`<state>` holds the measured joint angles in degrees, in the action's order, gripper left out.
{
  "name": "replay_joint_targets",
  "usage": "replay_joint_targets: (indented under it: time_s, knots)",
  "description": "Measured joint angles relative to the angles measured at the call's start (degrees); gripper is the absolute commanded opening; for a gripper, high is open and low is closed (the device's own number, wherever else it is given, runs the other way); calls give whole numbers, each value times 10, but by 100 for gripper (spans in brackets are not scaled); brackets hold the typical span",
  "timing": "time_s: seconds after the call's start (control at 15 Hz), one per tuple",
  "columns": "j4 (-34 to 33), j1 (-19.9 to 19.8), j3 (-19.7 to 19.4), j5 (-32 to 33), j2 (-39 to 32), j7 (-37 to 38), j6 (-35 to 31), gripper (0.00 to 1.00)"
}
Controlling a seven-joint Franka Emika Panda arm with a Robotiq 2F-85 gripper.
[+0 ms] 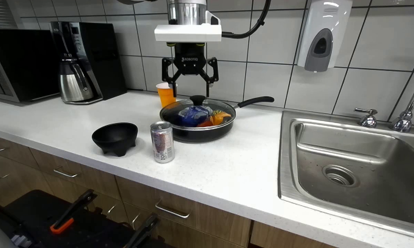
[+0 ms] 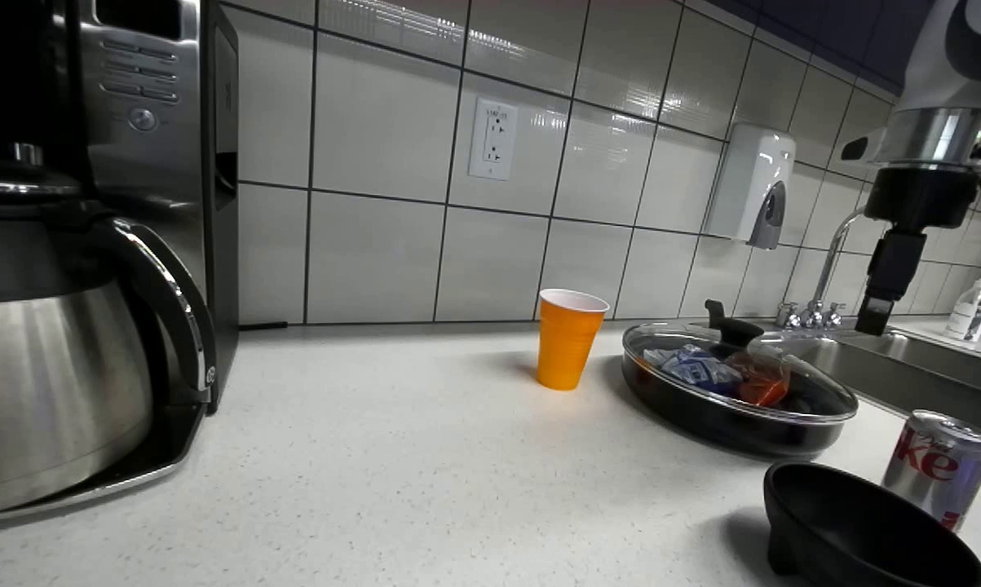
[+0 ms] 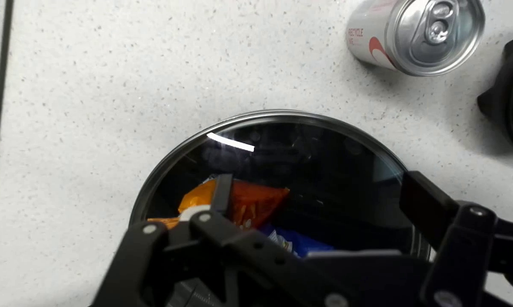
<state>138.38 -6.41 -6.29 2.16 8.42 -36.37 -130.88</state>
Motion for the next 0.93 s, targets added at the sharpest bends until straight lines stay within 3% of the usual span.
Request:
replay_joint_targets:
  time_s: [0.47, 0.93]
  knots:
    - [46, 0, -5, 1, 65, 2, 0, 100]
    - [54, 0, -7, 1, 76, 4, 0, 100]
